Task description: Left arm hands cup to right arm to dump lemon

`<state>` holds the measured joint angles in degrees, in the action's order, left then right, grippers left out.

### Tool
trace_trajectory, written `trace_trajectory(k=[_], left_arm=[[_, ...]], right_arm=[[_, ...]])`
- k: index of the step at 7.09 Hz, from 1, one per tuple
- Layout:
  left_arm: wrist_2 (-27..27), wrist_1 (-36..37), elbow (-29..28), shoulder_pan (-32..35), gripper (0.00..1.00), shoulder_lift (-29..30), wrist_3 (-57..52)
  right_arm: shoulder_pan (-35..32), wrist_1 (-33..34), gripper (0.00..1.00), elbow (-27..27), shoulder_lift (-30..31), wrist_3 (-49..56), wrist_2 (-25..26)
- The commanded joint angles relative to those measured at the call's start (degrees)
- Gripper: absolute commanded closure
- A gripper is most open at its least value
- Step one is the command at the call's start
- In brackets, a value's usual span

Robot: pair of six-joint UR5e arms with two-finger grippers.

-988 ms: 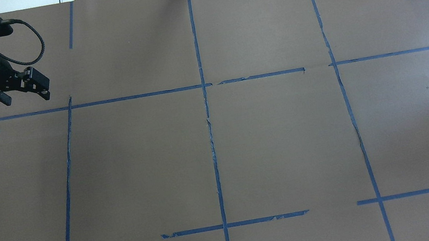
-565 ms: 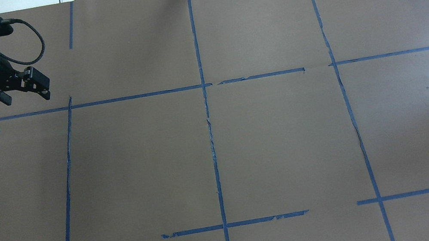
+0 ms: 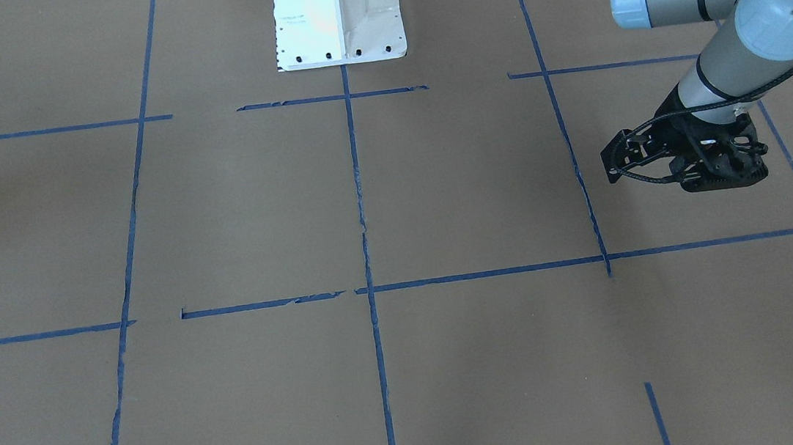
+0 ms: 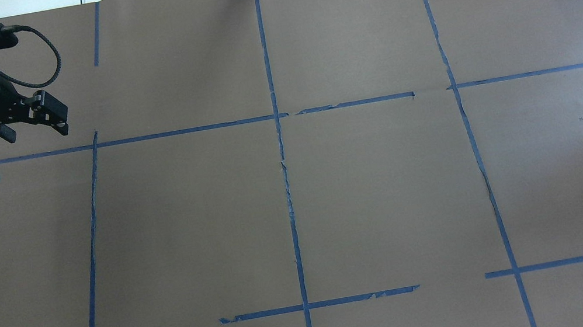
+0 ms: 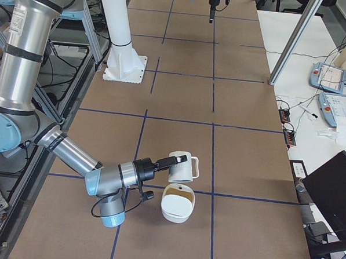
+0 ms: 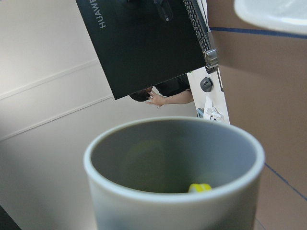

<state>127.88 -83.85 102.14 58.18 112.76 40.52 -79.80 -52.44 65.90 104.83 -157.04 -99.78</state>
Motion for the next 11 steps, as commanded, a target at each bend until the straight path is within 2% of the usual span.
trace_trajectory(k=[1,5,9,11], left_arm=[[0.0,0.0,0.1,0.0,0.00,0.0,0.0],[0.0,0.0,0.1,0.0,0.00,0.0,0.0],[0.0,0.1,0.9,0.1,0.00,-0.3,0.0],[0.0,0.1,1.0,0.1,0.00,-0.4,0.0]], right_arm=[[0.0,-1.5,0.80,-0.2,-0.6,-8.5,2.4],[0.0,-2.5,0.80,-0.2,-0.7,-18.1,6.1],[0.0,-2.5,0.80,-0.2,-0.7,-18.2,6.2],[0.0,-2.2,0.77,0.1,-0.7,-14.3,5.7]])
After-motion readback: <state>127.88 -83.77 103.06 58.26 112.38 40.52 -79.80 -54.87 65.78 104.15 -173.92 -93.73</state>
